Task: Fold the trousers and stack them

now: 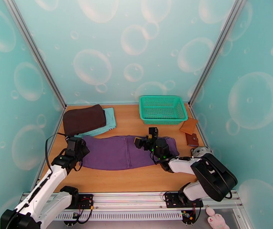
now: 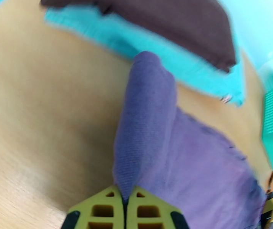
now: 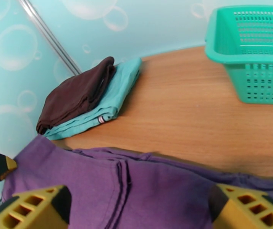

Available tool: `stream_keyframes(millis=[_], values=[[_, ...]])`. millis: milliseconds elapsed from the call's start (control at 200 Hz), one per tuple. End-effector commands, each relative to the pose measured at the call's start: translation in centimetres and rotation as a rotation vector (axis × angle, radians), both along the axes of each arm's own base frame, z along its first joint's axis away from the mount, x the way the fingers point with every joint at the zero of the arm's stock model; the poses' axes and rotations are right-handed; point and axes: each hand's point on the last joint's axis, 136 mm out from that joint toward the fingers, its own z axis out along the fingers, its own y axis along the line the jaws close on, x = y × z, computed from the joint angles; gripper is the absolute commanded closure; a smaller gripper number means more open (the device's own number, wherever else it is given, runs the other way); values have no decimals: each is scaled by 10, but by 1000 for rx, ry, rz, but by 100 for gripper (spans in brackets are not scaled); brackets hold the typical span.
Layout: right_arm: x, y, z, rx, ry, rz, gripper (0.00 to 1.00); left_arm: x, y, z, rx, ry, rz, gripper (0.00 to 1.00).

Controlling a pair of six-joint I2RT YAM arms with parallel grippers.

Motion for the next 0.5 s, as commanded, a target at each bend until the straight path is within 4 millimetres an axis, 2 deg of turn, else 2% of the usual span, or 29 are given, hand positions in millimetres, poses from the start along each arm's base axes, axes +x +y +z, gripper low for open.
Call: stream_keyframes(millis=[0,125,145,175,280,370,495], values=[[4,-22,10,35,-24,-112,1,-4,19,19,120,36,20,100],[3,-27,13,29,-17,-140,1,-2,30,47,175,17,44,100],[4,-28,12,27,-10,-143,1,-3,33,47,187,26,49,100],[5,-27,12,25,-4,-144,1,0,37,63,197,-1,63,100],[6,-26,18,8,-11,-132,1,1,52,88,255,-15,105,100],[4,-23,23,-2,-22,-106,1,1,60,92,297,5,122,100],[3,5,14,-3,29,21,1,4,58,87,293,0,101,100]])
